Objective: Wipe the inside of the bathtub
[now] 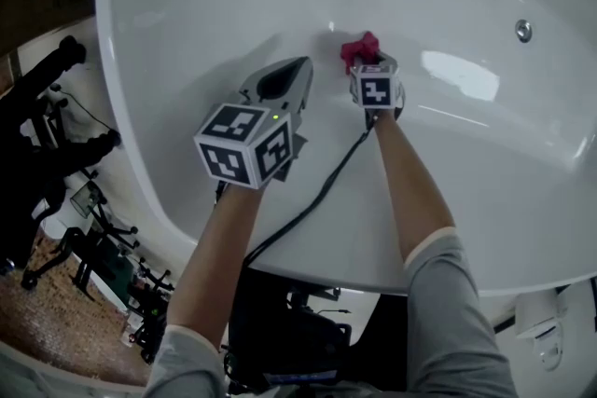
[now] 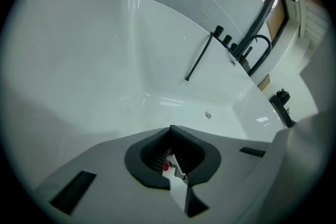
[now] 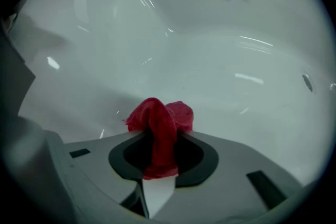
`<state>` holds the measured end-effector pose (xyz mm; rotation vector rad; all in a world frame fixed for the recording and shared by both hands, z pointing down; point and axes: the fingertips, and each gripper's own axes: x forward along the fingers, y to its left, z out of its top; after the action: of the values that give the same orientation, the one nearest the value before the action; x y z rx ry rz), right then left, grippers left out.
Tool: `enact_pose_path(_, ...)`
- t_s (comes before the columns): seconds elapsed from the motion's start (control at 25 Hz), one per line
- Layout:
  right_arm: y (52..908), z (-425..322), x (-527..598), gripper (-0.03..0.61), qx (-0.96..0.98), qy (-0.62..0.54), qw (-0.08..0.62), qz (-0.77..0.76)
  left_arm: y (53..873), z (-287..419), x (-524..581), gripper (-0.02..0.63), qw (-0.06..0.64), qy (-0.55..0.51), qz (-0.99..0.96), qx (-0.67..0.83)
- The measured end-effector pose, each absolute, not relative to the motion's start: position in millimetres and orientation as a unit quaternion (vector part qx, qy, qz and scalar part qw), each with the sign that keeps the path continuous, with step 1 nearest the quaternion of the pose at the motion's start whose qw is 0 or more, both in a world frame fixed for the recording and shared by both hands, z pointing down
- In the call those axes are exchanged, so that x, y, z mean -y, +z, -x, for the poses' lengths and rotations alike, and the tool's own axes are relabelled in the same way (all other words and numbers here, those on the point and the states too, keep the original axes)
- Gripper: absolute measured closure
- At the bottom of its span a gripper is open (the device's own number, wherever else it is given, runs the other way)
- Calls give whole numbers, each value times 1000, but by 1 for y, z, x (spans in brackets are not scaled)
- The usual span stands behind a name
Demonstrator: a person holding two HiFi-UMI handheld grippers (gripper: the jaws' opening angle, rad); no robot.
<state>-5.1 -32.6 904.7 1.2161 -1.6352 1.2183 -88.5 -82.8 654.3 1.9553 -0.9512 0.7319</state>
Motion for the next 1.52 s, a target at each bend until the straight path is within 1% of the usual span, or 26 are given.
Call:
enact_pose_path(0.12,903,3,32,478,639,482,368,-473,653,82,79,607,414,292,-779,371)
enact_pose_path(0.36,903,-28,103,477,631,470,357,-503,651,83,82,607,411,294,-781,366)
enact_pose_path(0.56,901,-47,124,476,620,430,401,-520,653,84,84,607,411,296,-781,366)
enact_pose_path(0.76,903,-28,60,476,623,460,399,-492,652,79,81,607,412,296,-781,364)
enact_pose_path(0.88,902,-17,39,476,632,455,400,-484,651,74,82,607,412,294,-783,361)
enact_pose_path(1.0,903,-11,52,477,626,457,396,-492,652,71,84,607,410,293,-785,359)
enact_pose_path(1.28,892,5,136,477,633,434,381,-515,653,74,86,607,409,296,-785,359)
enact_pose_path(1.4,892,13,129,476,641,433,381,-506,653,81,88,607,409,294,-784,364)
enact_pose_path(1.52,898,27,87,476,653,441,397,-471,651,80,87,607,409,293,-784,364)
